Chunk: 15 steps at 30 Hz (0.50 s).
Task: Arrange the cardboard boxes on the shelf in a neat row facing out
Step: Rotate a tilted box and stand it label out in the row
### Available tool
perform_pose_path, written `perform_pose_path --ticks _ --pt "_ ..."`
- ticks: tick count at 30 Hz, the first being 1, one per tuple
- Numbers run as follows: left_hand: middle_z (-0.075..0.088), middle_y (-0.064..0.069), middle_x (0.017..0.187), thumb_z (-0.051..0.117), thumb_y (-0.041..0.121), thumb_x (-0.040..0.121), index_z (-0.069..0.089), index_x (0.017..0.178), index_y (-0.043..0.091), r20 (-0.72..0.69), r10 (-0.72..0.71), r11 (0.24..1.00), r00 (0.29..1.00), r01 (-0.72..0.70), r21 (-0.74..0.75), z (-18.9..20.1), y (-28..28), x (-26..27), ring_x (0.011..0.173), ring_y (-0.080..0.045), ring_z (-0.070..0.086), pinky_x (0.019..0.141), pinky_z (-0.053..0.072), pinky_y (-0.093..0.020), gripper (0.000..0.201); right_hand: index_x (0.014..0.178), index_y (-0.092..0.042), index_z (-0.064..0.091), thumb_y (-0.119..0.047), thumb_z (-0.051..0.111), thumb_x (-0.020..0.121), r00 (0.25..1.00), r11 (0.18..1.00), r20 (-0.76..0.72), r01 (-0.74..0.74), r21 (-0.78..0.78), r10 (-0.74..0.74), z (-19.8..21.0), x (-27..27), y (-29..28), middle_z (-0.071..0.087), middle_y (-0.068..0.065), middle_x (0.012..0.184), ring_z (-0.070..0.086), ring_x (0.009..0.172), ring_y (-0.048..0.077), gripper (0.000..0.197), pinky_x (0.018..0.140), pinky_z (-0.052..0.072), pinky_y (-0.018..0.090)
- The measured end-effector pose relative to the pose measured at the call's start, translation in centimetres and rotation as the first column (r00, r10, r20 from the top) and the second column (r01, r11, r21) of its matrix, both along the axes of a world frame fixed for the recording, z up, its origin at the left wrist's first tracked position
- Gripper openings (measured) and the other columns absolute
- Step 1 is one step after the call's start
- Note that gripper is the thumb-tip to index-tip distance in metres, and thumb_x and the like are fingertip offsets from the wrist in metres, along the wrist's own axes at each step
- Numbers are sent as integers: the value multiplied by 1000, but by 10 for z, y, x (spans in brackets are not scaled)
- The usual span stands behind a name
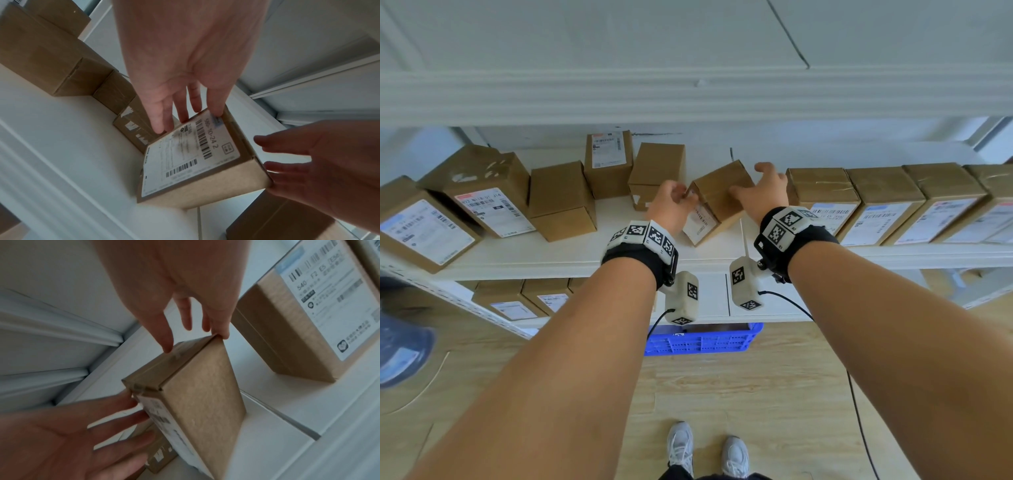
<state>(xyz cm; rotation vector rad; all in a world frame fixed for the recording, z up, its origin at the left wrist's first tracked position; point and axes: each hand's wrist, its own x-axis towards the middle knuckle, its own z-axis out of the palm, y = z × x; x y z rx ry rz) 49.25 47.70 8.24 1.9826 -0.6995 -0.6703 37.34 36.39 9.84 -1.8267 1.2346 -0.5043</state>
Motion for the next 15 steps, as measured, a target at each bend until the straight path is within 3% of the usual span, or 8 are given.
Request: perform_pose_path --ticks 2,5,7,9,12,15 --pt "57 2 132 52 30 99 41 141 15 10 -24 1000 1000 24 14 0 -1 -1 115 -14 56 86 37 -23 46 146 -12 28 -25 67 85 999 998 -10 52 23 -52 -2 2 4 25 14 147 55 110 28 74 87 44 27" --pt "59 2 131 47 32 101 46 141 19 35 -68 996 997 65 63 -1 -2 -1 116 -15 57 81 38 -22 43 147 -9 23 -35 70 83 990 982 -14 144 126 -143 -6 5 3 30 15 147 53 119 31 83 95 45 34" --pt "60 -1 131 47 35 100 51 136 19 52 -70 994 996 65 90 -2 -3 -1 119 -18 57 83 37 -23 39 138 -8 29 -43 71 80 988 962 3 152 227 -157 -8 8 3 47 14 135 59 111 31 80 93 52 40" --pt "60 -2 131 48 38 99 52 134 17 48 -55 992 997 50 115 -2 -5 -1 119 -20 57 84 37 -25 41 125 -9 39 -47 67 82 989 957 33 131 258 -144 -10 11 5 59 12 117 66 97 29 63 82 58 44" --pt "60 -3 129 49 42 98 51 133 13 -4 -1 993 1000 2 117 -4 -9 0 116 -23 59 89 44 -29 45 102 -14 52 -46 52 91 998 981 21 47 189 -52 -12 13 7 68 10 99 69 88 27 34 81 58 45" --pt "65 -6 120 48 48 96 54 125 11 -55 15 993 998 -9 120 -8 -12 0 110 -27 63 96 51 -41 47 96 -12 60 -39 44 95 1000 990 -10 8 139 -6 -7 13 10 70 11 95 69 88 29 31 83 57 44"
